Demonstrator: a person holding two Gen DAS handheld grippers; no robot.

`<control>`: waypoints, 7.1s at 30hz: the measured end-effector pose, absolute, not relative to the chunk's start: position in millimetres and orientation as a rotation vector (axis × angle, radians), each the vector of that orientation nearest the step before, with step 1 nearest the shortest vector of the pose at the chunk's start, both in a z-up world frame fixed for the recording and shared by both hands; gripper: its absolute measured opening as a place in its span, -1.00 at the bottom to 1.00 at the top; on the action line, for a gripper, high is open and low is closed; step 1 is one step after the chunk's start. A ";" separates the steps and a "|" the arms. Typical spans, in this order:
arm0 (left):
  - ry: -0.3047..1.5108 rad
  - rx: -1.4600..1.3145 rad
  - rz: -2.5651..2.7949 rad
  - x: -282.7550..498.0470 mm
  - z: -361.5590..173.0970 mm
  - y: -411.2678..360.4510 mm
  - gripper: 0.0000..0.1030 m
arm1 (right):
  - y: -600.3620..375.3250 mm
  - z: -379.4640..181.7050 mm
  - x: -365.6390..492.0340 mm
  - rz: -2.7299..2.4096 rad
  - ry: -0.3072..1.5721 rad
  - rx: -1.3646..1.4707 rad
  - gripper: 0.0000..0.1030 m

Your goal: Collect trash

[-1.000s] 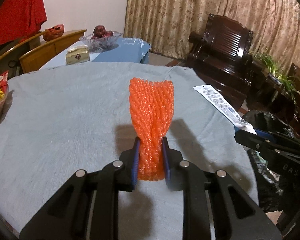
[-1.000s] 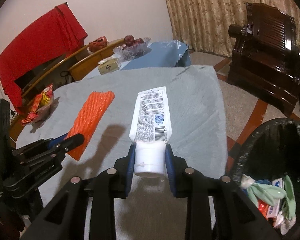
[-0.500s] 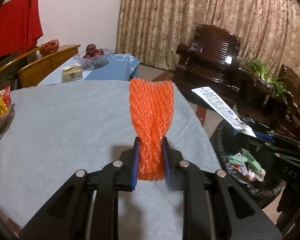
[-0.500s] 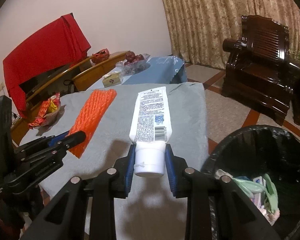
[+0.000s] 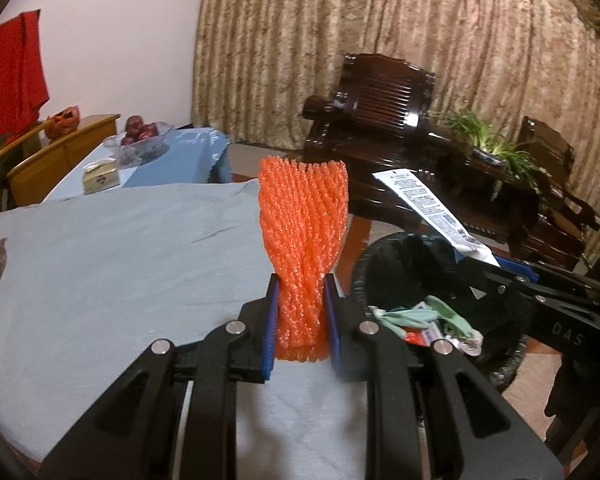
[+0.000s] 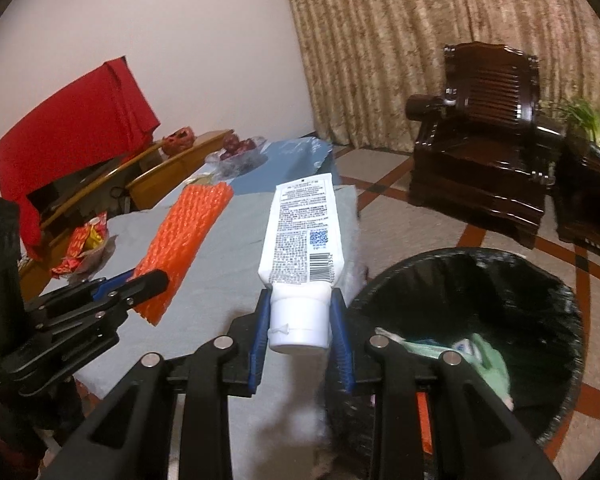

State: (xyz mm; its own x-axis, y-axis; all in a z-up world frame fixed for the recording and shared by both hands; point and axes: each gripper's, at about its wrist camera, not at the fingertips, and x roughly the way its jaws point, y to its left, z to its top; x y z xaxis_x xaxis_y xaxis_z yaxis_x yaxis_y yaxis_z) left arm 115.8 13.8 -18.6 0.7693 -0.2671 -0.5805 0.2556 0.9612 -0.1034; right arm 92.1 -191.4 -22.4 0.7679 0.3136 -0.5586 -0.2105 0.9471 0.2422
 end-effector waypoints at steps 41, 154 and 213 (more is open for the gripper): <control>0.683 0.126 -0.622 172.6 -68.0 -171.4 -0.61 | -346.6 -66.2 93.3 -0.027 0.708 0.236 -0.44; 0.525 -0.004 -0.375 69.3 28.5 -28.6 0.83 | -236.1 40.2 25.5 0.102 0.541 0.077 0.88; 0.529 -0.002 -0.373 67.6 33.5 -29.7 0.83 | -232.4 38.5 26.2 0.104 0.548 0.076 0.88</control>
